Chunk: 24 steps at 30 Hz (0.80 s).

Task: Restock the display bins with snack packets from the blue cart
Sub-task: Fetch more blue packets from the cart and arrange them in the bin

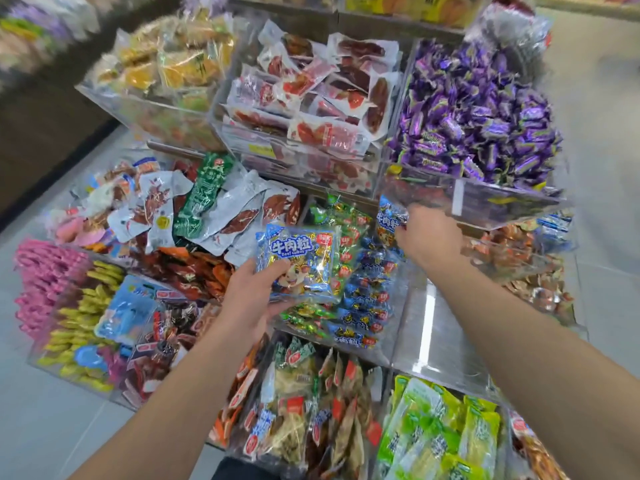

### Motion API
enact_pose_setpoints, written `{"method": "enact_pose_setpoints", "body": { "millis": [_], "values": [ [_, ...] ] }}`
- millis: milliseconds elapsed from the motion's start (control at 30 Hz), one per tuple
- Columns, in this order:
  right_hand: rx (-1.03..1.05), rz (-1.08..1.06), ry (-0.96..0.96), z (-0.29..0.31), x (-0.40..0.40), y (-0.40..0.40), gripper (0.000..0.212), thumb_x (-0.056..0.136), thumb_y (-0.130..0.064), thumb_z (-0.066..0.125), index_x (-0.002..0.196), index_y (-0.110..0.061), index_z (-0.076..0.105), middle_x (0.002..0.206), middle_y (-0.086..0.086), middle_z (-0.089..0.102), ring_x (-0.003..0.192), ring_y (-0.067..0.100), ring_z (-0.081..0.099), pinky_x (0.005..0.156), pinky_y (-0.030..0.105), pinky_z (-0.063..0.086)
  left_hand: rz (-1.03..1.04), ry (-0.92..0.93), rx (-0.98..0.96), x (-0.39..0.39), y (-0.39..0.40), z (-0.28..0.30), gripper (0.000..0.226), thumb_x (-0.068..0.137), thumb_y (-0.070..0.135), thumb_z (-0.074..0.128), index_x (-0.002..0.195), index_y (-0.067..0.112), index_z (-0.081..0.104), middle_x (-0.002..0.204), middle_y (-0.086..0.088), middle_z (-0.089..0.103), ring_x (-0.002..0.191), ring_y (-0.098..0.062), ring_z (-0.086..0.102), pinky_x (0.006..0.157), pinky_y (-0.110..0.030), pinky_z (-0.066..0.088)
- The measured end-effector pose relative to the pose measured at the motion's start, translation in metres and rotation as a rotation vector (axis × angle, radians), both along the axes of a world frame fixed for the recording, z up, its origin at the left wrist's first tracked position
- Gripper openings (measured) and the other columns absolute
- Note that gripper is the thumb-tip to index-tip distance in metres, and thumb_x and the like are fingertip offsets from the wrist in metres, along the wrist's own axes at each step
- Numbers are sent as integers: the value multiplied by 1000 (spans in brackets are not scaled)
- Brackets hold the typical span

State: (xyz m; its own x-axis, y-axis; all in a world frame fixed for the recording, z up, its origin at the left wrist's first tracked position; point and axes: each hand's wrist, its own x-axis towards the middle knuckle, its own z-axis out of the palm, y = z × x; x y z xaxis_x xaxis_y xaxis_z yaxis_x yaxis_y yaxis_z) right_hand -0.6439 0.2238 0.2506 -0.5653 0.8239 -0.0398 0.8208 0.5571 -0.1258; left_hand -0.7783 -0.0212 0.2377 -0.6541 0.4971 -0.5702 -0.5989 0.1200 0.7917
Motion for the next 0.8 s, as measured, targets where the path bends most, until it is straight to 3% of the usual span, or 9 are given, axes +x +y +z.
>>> {"method": "enact_pose_setpoints", "body": {
  "millis": [133,267,333,500,567,667,700,767,800],
  "values": [
    [16,14,-19,-22,-6,8,20,96,-23,56,113,-13,57,94,18,69,85,40,67,60,36,44,-11,-35,-1,-11,9,-7,77,92,18,73,155,10,30,138,-15,55,88,-23,76,72,-43,63],
    [-24,81,40,-37,-10,20,24,95,-22,59,119,-19,61,97,17,70,87,38,66,68,40,55,-4,-36,17,-17,12,-16,66,91,18,74,149,15,42,133,-4,56,101,-25,71,70,-41,63],
    [-26,126,-41,-43,-14,27,27,95,-23,59,121,-23,61,102,16,69,92,36,64,71,40,55,2,-48,13,-18,13,-20,63,91,18,74,147,17,45,127,0,58,101,-23,71,70,-41,63],
    [69,114,-237,-56,-16,31,25,90,-11,59,114,-18,62,96,12,69,106,34,56,71,36,37,-15,-63,-6,-18,15,-28,32,92,17,73,117,16,53,115,7,59,94,-15,71,70,-42,63],
    [58,110,-219,-57,-14,28,27,89,-12,57,115,-16,61,99,11,69,112,35,52,79,39,41,-16,-59,0,-17,15,-30,40,91,18,74,125,17,54,120,8,57,98,-13,68,72,-43,63],
    [17,89,-44,-57,-7,23,32,90,-22,54,121,-16,60,113,9,68,117,35,49,94,44,42,-15,-59,11,-15,14,-31,61,89,18,75,143,24,47,131,5,53,100,-15,68,77,-47,63],
    [43,88,25,-57,-4,21,31,91,-23,54,120,-16,63,115,8,66,116,35,49,94,44,41,-25,-52,17,-15,14,-33,54,90,18,75,139,26,52,127,7,56,94,-13,72,78,-47,63],
    [153,85,103,-59,4,17,24,91,-23,59,113,-16,68,114,8,63,110,36,49,89,44,39,-63,-36,30,-15,14,-34,29,92,17,73,109,40,68,109,12,66,79,-1,73,78,-47,62],
    [192,62,134,-59,6,17,23,91,-22,62,111,-16,68,112,10,61,105,37,51,86,44,40,-81,-30,39,-14,13,-35,31,93,17,72,95,47,67,102,14,67,74,2,72,78,-48,62]
  ]
}}
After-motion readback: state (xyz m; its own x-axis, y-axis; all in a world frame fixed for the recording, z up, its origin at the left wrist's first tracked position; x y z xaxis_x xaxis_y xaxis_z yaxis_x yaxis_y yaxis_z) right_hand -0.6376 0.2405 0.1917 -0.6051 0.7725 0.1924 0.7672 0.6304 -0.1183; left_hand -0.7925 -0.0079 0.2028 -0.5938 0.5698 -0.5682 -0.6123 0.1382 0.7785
